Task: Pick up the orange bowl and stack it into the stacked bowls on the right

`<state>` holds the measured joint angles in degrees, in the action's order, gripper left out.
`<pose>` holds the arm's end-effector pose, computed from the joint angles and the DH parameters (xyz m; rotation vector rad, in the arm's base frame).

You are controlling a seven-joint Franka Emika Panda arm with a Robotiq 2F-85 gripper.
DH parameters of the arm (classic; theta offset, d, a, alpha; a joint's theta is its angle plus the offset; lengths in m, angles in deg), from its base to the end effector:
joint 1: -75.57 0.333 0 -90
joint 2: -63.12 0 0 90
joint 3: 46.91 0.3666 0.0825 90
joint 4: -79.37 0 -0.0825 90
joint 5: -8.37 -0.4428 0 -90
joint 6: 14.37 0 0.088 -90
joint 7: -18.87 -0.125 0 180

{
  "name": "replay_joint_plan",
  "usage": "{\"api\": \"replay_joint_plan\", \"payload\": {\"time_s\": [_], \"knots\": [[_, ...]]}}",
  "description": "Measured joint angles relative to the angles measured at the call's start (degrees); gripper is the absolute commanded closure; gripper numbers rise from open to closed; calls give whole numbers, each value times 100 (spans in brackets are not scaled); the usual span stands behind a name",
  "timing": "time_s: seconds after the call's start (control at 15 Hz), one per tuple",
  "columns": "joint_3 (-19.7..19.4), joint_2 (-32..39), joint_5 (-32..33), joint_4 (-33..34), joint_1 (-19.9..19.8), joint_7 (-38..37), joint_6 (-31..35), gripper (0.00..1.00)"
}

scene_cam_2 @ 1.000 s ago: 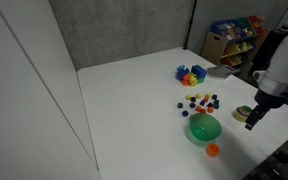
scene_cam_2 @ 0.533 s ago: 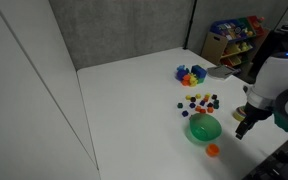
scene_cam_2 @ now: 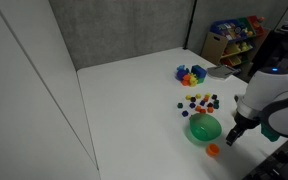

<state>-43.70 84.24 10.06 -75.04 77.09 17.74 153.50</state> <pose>0.3947 0.0382 0.0749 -3.1222 -0.1401 0.2089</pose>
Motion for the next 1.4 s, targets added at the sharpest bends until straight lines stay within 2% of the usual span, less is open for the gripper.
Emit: {"api": "replay_joint_plan", "payload": {"time_s": [0.33, 0.73, 1.27, 1.33, 1.4], "knots": [[58, 485, -23, 81, 108, 0, 630, 0], [-91, 925, -23, 186, 402, 0, 1201, 0], [-255, 1288, -23, 366, 738, 0, 1596, 0], [-287, 1323, -23, 386, 776, 0, 1635, 21], [-322, 1359, -23, 403, 811, 0, 1681, 27]]}}
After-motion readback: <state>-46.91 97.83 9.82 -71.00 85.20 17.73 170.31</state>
